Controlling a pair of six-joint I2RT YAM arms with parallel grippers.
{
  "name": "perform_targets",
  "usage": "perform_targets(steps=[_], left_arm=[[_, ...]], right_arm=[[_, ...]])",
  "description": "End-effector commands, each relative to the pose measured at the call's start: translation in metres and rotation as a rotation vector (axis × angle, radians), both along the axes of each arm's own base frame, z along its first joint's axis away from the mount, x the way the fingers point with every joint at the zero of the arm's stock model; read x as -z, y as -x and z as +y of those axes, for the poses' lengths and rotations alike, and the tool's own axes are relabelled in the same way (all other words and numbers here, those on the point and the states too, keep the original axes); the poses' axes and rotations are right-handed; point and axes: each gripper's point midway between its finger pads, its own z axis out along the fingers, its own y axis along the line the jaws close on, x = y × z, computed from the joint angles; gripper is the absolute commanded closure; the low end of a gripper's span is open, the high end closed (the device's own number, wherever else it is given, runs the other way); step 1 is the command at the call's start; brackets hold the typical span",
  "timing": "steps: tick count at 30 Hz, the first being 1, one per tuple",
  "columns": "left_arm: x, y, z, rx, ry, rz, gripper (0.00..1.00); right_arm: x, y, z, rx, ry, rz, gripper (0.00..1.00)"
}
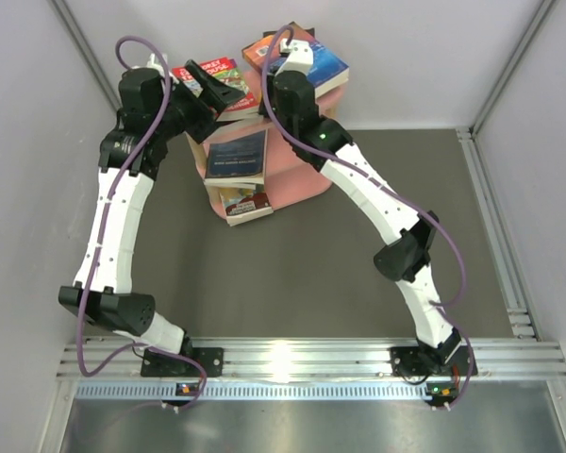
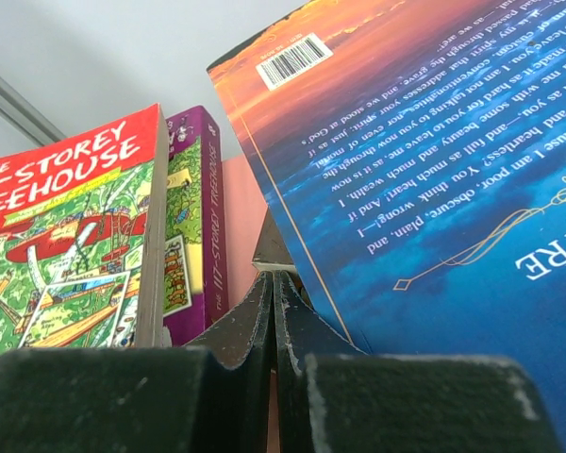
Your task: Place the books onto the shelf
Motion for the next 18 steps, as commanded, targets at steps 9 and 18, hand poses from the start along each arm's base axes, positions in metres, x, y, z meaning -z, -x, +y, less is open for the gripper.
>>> perform_targets(steps=[9,18], left_arm=[[0.084,0.067,-0.027,0.185,0.083,0.418,0.01],[0.084,0.091,-0.022,0.179,0.093,0.417,0.01]], right_arm=[[0.052,-0.032,-0.023,0.082,0.076,0.088,1.0],[0.056,-0.033,-0.035,0.107,0.099,0.102,1.0]])
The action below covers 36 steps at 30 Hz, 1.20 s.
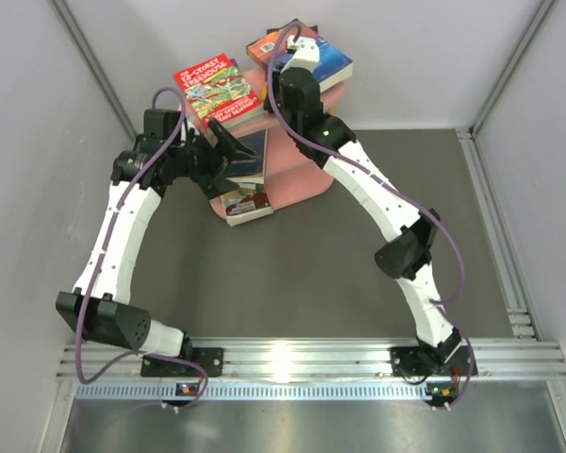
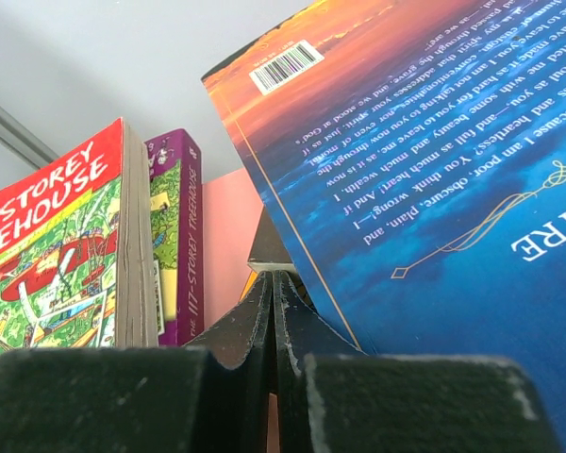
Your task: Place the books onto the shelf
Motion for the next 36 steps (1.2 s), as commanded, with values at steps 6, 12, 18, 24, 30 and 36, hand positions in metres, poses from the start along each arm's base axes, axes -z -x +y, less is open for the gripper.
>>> perform_targets(steps=[6,12,18,24,30,36], left_arm=[[-0.016,0.026,0.002,0.007,0.017,-0.031,0.01],[-0.018,0.027,0.007,-0.01,-0.006,-0.044,0.01],[-0.023,0.035,0.016,-0.046,-0.041,-0.07,0.01],[-0.024,0.046,0.023,-0.054,-0.076,-0.076,0.01],[-0.021,0.052,0.027,-0.059,-0.099,-0.081,0.01],[-0.022,0.054,0.027,-0.051,-0.103,-0.095,0.01]], right_arm=[[0.051,-0.013,-0.025,0.072,0.128,0.111,1.0],[0.039,-0.009,-0.036,0.111,0.154,0.088,1.0],[0.033,-0.004,-0.039,0.11,0.158,0.08,1.0],[-0.005,0.024,-0.023,-0.043,0.09,0.003,0.9],[-0.068,0.078,-0.006,-0.153,0.103,-0.156,0.58],[-0.106,0.119,-0.038,-0.124,0.087,-0.201,0.4]])
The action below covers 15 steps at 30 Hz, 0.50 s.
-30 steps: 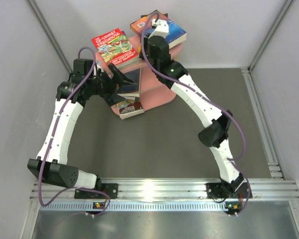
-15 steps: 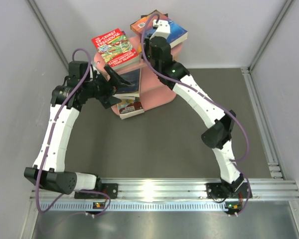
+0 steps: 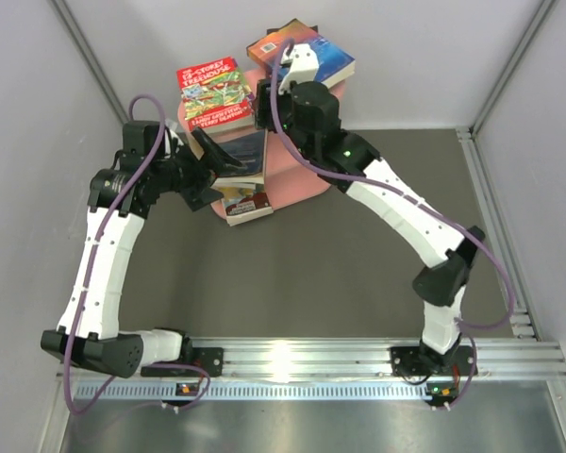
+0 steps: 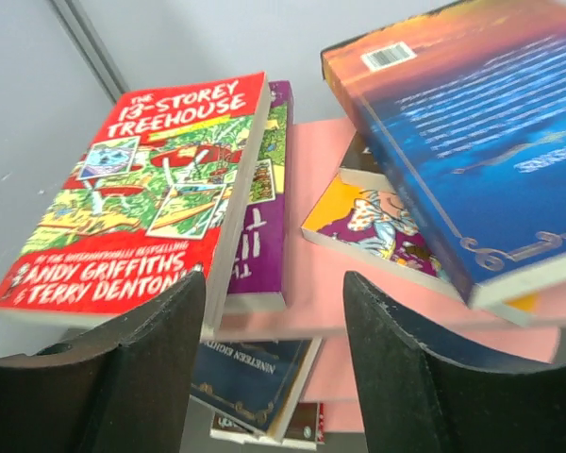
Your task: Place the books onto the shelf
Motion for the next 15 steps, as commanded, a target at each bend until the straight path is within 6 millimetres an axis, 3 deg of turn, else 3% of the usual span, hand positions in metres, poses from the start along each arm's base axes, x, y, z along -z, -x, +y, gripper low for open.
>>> perform_targets(steps=[1,6,8,9,12,15], left_arm=[[-0.006,0.008,0.003,0.01,-0.018,-0.038,0.01],[-0.004,0.012,0.002,0.015,-0.013,-0.048,0.01],[-0.003,0.013,0.002,0.016,-0.009,-0.053,0.01],[-0.003,0.014,0.002,0.016,-0.007,-0.055,0.01],[-0.002,0.015,0.003,0.016,-0.009,-0.061,0.01],[-0.003,0.015,0.005,0.009,-0.019,-0.066,0.01]], right_arm=[[-0.072,0.035,-0.051,0.062,-0.064,-0.119,0.39],[-0.083,0.046,-0.116,0.214,-0.028,-0.142,0.37],[-0.08,0.038,-0.141,0.263,-0.044,-0.127,0.48],[-0.078,0.029,-0.156,0.295,-0.043,-0.117,0.58],[-0.065,0.015,-0.169,0.33,-0.018,-0.077,0.76],[-0.048,0.001,-0.168,0.337,0.014,-0.03,0.84]])
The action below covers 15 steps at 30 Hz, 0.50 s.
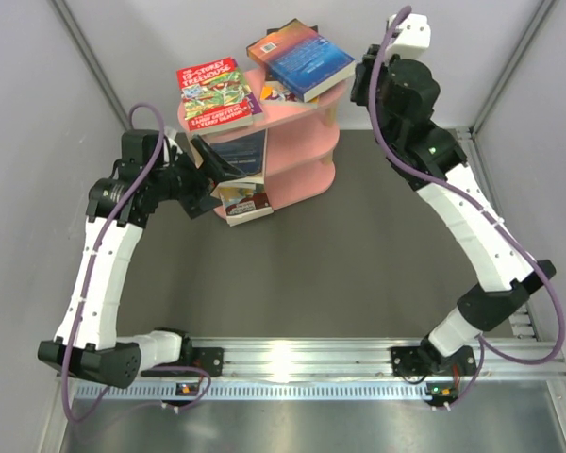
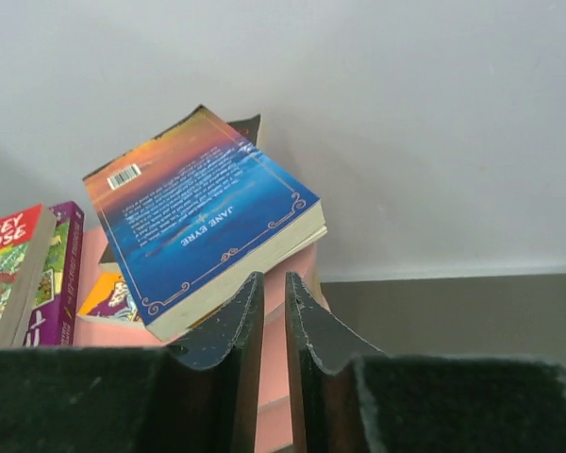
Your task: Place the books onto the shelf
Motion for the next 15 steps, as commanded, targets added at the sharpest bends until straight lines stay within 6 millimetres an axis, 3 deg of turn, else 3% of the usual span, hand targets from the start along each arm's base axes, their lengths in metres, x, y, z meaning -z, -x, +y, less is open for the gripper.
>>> perform_targets(steps=[1,7,10,11,12,13,14,15], left_arm=[[-0.015,0.003,0.003,-0.002,-0.011,-0.073,0.01],[-0.023,0.008,0.017,-0.044,-0.081,-0.092,0.03],[-0.034,0.009,0.026,-0.065,-0.13,-0.13,0.03],[-0.034,0.009,0.028,-0.06,-0.151,-0.144,0.03],[-0.036,0.011,0.03,-0.06,-0.165,-0.155,0.03],[-0.036,0.013,0.034,-0.07,-0.182,-0.167,0.02],[-0.036,0.014,0.035,-0.065,-0.192,-0.179,0.01],[-0.029,0.015,0.036,-0.055,-0.209,-0.177,0.01]], right_arm=[[0.037,-0.021,0.012,-0.005,0.059,0.107,0.86],[0.053,-0.033,0.04,-0.084,0.02,0.168,0.93],[0.051,-0.022,0.048,-0.154,-0.013,0.188,0.91],[0.049,-0.015,0.051,-0.192,-0.018,0.186,0.79],[0.064,-0.006,0.063,-0.263,-0.001,0.216,0.71],[0.042,0.014,0.059,-0.301,-0.035,0.161,0.61],[0.04,0.026,0.061,-0.343,-0.044,0.152,0.49],[0.038,0.049,0.064,-0.423,-0.058,0.141,0.23]])
